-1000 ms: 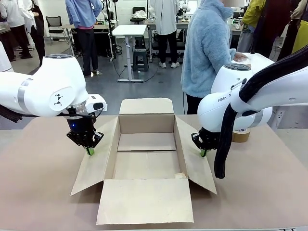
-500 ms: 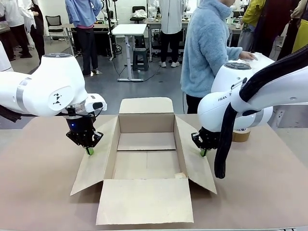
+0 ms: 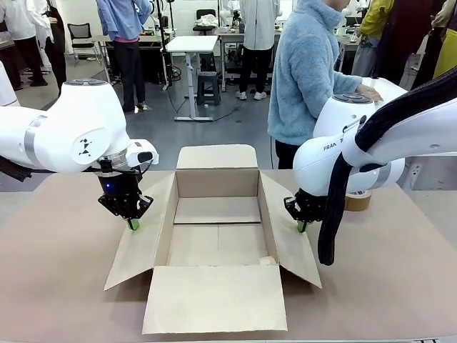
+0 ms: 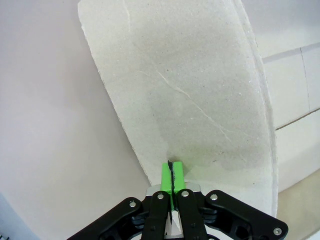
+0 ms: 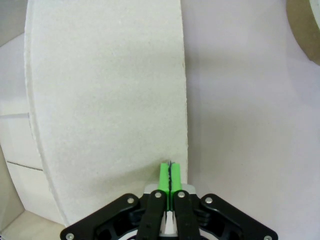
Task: Wrap the clocks to prevent damage.
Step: Once the human has placed the objects inside and stepped back, release both hands from the side flaps of the Package Box.
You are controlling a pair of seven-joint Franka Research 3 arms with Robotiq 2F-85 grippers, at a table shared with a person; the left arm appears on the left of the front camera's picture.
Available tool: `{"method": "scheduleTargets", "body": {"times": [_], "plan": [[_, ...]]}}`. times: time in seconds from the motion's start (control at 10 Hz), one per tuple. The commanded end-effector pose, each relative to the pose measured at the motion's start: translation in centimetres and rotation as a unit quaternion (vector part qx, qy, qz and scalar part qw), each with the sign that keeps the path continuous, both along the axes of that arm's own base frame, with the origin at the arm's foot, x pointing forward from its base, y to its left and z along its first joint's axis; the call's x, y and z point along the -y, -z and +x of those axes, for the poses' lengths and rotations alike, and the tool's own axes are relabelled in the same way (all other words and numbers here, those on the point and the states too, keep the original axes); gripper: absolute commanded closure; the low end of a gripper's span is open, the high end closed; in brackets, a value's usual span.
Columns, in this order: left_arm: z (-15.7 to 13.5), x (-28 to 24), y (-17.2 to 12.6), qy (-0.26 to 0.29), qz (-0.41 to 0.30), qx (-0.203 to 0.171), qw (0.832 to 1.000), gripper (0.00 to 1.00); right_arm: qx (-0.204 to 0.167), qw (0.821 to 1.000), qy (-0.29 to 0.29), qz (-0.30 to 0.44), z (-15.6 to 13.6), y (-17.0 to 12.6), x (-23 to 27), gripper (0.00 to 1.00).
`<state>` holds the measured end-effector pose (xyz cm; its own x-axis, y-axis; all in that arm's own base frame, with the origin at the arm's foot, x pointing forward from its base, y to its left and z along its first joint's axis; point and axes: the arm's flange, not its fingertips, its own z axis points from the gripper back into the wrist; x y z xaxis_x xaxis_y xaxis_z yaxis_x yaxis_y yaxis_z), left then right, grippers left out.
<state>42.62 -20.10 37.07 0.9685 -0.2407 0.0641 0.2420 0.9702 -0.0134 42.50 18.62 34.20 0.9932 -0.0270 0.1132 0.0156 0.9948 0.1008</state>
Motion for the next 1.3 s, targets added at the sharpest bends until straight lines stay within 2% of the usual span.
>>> {"method": "scheduleTargets", "body": {"times": [0.0,1.2], "plan": [[0.01,-0.04,-0.05,0.003,0.004,0.002,1.000,0.99,-0.001,1.000,0.004,-0.003,-0.09,0.21,-0.24,0.99],[0.01,-0.04,-0.05,0.003,0.004,0.002,1.000,0.99,-0.001,1.000,0.004,-0.003,-0.09,0.21,-0.24,0.99]]}}
